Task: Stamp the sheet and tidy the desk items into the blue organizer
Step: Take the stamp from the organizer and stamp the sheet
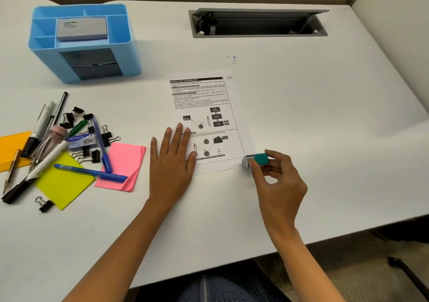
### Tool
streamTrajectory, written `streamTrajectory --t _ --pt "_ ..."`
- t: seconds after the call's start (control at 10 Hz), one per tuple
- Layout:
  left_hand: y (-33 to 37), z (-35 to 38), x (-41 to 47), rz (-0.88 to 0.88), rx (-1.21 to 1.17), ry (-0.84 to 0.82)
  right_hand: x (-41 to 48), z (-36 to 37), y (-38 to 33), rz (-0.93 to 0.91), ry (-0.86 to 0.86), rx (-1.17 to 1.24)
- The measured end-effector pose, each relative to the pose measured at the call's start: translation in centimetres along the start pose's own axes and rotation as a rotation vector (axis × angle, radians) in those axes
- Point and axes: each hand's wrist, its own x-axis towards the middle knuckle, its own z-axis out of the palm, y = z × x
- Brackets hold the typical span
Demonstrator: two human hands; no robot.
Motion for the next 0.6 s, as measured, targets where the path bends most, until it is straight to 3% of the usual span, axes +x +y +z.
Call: streamTrajectory --t 0.6 --pt "0.0 -0.1 0.1 -0.007 -0.011 0.003 1.5 0.0 -0.2 0.009 0.030 0.007"
